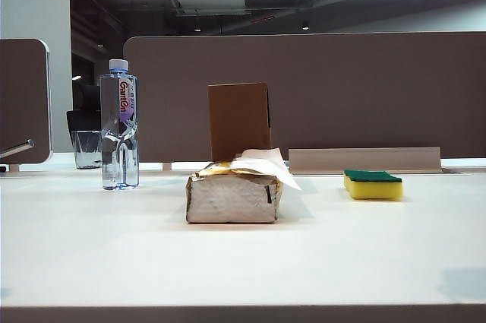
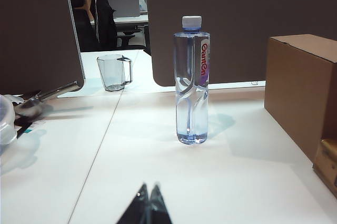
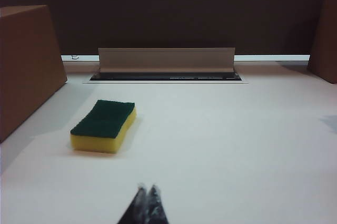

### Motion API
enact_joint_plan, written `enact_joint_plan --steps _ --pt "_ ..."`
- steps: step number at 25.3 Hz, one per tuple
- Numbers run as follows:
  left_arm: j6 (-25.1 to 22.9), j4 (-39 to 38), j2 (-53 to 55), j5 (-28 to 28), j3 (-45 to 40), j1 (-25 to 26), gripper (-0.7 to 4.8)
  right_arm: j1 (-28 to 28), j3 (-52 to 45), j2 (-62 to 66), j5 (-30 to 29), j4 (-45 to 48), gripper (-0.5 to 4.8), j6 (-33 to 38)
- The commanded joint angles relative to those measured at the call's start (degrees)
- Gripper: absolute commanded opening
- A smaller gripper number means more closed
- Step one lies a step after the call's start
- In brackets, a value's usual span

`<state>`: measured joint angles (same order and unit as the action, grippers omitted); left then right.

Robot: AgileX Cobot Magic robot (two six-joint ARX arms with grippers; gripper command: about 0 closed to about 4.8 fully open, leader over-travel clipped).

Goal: Move the sponge from right to left to wipe the table, avoiding obstacles on the table, and finally reaching the bottle of mineral water.

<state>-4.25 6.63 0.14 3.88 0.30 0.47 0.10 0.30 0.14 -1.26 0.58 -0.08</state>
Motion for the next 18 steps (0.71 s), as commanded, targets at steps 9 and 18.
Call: enact_joint_plan --steps 9,18 --pt "0.0 0.7 0.0 0.0 0.2 0.0 -0.06 0.0 -0.2 0.0 0.1 0.9 -0.06 -0.2" --pt "0.0 0.7 0.0 1.5 1.2 0.0 -0.06 0.0 0.7 0.0 0.1 0.6 -0.05 -0.1"
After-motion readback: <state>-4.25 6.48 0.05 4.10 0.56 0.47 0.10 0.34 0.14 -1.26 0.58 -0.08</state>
